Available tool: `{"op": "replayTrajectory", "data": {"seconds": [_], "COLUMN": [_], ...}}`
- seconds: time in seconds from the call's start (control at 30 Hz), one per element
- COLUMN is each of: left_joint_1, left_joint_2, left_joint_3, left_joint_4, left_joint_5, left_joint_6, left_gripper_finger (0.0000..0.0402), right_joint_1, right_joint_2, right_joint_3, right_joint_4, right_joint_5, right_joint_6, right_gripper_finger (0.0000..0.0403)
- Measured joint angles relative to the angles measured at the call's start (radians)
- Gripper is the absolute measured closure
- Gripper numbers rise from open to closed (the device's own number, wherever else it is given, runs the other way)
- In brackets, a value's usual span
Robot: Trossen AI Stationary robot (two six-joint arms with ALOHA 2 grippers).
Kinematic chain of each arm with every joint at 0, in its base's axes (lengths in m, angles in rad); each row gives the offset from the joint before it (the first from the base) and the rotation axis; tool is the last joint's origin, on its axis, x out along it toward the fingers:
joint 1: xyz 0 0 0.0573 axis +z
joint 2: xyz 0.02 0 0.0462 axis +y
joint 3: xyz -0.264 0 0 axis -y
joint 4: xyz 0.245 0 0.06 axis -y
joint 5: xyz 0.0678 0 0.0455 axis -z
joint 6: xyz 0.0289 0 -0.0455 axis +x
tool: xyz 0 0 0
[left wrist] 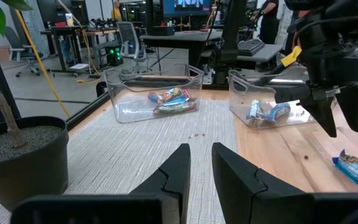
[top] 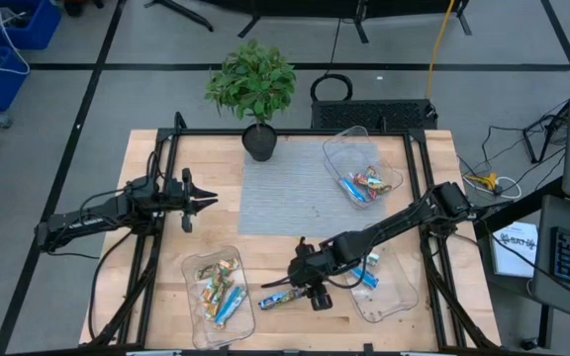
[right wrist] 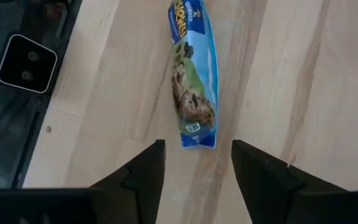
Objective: Pick and place Granola Bars by type
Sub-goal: Put the blue granola bar into the bottom right transparent bin
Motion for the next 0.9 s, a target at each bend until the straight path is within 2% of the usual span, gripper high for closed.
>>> {"op": "replayTrajectory", "data": {"seconds": [0.2, 0.5, 0.57, 0.67, 0.8, 0.9], "left_joint_1": [0.0, 0.0, 0.0, 0.0, 0.0, 0.0], "left_joint_2": [0.0, 0.0, 0.0, 0.0, 0.0, 0.0], "left_joint_3": [0.0, 0.0, 0.0, 0.0, 0.0, 0.0], "left_joint_4": [0.0, 0.0, 0.0, 0.0, 0.0, 0.0], "left_joint_5": [0.0, 0.0, 0.0, 0.0, 0.0, 0.0], "left_joint_6": [0.0, 0.0, 0.0, 0.0, 0.0, 0.0], "left_gripper_finger": [0.0327, 0.0327, 0.0327, 0.0327, 0.0327, 0.0327], "right_joint_1": [0.0, -0.011, -0.011, -0.008, 0.03, 0.069], "right_joint_2": [0.0, -0.016, -0.049, -0.126, -0.274, -0.431], "right_joint_3": [0.0, 0.0, -0.001, 0.0, -0.009, -0.07], "right_joint_4": [0.046, 0.0, -0.015, -0.105, -0.219, -0.199], "right_joint_5": [-0.011, 0.014, 0.016, 0.036, 0.182, 0.279], "right_joint_6": [0.007, -0.051, -0.057, -0.061, -0.086, -0.085], "right_gripper_finger": [0.022, 0.023, 0.0247, 0.0297, 0.0385, 0.0391]}}
